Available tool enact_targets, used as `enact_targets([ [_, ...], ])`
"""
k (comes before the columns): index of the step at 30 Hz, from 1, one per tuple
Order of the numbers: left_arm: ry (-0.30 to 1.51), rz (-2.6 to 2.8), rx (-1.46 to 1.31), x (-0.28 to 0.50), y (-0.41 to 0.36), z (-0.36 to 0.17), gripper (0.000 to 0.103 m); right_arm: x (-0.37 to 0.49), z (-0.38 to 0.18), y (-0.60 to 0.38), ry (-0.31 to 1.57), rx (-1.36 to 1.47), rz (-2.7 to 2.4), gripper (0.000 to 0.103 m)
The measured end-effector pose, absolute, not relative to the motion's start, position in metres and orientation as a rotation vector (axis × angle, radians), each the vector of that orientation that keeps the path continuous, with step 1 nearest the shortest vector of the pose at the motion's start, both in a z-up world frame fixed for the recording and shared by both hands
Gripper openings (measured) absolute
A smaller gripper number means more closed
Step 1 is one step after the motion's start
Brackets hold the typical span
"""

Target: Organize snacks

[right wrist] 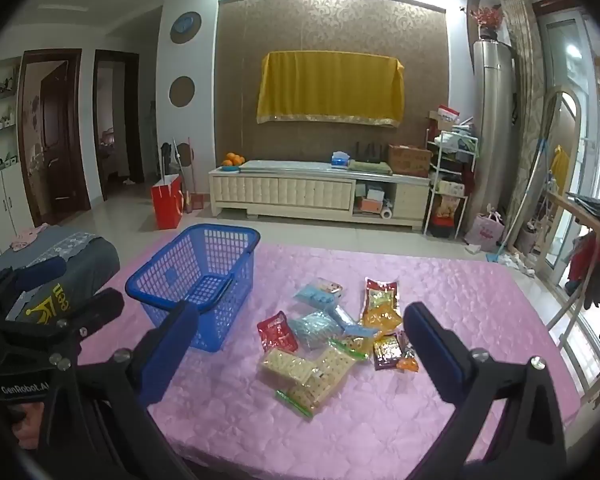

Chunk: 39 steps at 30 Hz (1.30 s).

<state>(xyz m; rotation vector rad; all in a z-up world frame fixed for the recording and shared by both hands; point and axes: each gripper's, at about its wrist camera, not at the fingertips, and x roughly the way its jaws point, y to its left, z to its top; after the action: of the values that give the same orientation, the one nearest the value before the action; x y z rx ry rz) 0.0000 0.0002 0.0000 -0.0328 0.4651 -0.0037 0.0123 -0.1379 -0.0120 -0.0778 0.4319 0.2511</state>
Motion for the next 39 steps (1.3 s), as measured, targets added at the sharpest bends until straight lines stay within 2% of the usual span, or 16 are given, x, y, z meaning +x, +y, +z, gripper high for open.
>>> enact_targets([
  [39,0.478,-0.016,-0.050,-0.001,0.004,0.000,0.103,0.011,-0.019,-0.138,0.485,-0.055,0.250,0.103],
])
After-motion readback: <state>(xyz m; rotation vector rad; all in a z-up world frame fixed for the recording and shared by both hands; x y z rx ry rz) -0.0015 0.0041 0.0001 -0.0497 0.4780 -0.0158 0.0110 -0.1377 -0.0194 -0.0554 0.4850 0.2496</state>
